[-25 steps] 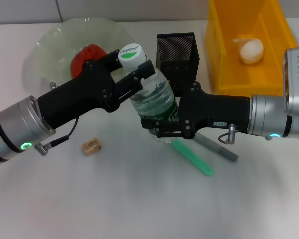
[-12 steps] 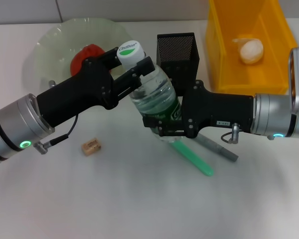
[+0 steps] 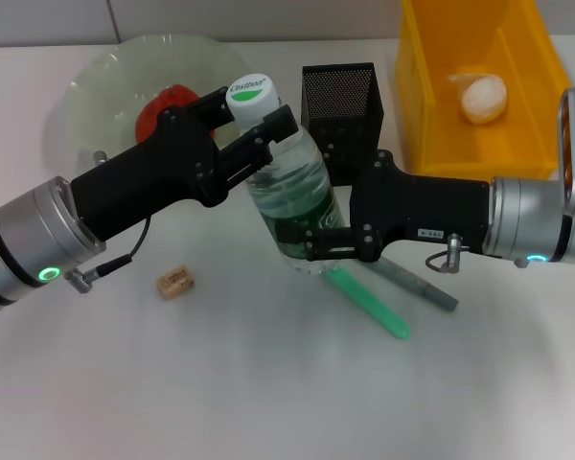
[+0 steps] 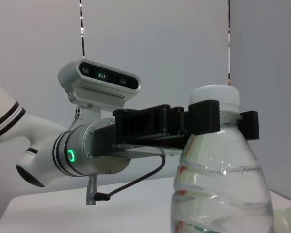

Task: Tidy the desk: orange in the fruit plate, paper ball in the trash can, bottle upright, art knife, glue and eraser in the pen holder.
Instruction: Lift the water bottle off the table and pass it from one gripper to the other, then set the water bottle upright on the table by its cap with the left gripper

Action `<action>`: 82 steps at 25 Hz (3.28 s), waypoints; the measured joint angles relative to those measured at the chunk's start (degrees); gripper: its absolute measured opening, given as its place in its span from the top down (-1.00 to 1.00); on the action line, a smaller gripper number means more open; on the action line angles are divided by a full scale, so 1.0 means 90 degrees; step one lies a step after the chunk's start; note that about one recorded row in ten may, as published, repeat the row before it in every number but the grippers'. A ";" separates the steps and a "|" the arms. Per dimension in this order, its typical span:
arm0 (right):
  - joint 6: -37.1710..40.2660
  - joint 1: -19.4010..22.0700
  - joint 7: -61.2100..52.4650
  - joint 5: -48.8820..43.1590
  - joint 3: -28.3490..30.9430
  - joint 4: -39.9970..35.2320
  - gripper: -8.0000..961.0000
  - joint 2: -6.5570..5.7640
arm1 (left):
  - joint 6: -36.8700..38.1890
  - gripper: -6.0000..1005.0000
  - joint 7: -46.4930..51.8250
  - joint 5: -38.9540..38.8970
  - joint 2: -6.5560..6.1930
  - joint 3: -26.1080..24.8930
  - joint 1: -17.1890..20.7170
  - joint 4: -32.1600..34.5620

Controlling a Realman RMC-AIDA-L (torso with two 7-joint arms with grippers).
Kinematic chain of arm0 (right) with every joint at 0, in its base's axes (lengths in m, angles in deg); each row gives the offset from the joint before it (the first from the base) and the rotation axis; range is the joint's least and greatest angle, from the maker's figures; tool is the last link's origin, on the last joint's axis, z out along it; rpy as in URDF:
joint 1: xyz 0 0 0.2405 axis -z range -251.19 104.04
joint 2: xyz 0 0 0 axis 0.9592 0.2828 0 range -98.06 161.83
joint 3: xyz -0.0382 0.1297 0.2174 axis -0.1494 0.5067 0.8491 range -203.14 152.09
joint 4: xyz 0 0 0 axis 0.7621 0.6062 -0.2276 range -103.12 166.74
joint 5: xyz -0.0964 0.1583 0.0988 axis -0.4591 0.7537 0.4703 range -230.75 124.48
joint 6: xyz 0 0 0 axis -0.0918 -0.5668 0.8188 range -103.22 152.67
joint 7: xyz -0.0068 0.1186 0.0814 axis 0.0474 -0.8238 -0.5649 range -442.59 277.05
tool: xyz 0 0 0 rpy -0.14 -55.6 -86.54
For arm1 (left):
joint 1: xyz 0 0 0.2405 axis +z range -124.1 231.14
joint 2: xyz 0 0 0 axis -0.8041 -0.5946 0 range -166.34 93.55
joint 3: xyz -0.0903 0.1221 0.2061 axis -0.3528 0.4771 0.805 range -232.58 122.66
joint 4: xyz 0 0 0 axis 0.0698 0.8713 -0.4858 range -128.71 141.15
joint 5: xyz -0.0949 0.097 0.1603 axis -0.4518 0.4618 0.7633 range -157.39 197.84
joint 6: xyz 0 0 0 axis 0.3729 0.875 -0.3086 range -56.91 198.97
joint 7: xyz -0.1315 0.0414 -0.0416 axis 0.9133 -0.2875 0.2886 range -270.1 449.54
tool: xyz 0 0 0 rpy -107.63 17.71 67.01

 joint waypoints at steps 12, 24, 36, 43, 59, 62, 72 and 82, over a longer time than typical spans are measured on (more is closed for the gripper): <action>-0.0244 0.0058 0.0027 0.0006 -0.0038 -0.0008 -0.74 -0.0006 | 0.0053 0.07 0.0004 -0.0217 -0.0032 0.0001 0.0067 0.0117; -0.0583 0.0209 0.0041 -0.0056 -0.0045 0.0044 -0.74 -0.0001 | 0.0110 0.05 0.0011 -0.0317 -0.0042 -0.0020 0.0143 0.0281; -0.0878 0.0425 0.0129 -0.0071 -0.0562 0.0071 -0.74 -0.0005 | 0.0113 0.03 -0.0038 -0.0323 -0.0052 -0.0145 0.0385 0.0526; -0.0896 0.0544 0.0159 -0.0041 -0.0555 0.0074 -0.73 -0.0007 | 0.0086 0.01 -0.0071 -0.0322 -0.0061 -0.0233 0.0892 0.1159; -0.1043 0.0617 0.0292 -0.0023 -0.0472 0.0093 -0.73 0.0002 | -0.0981 -0.01 -0.0414 -0.0320 -0.0120 -0.0678 0.1388 0.1468; -0.1050 0.0616 0.0291 -0.0021 -0.0467 0.0093 -0.73 0.0003 | -0.1027 -0.02 -0.0416 -0.0320 -0.0145 -0.0769 0.1451 0.1484; -0.1051 0.0616 0.0291 -0.0003 -0.0463 0.0092 -0.74 0.0003 | -0.1389 -0.04 -0.0695 -0.0321 -0.0092 -0.1081 0.1585 0.1458; -0.1049 0.0616 0.0291 0.0013 -0.0467 0.0074 -0.74 0.0004 | -0.1549 -0.05 -0.1038 -0.0324 -0.0041 -0.1139 0.1487 0.1303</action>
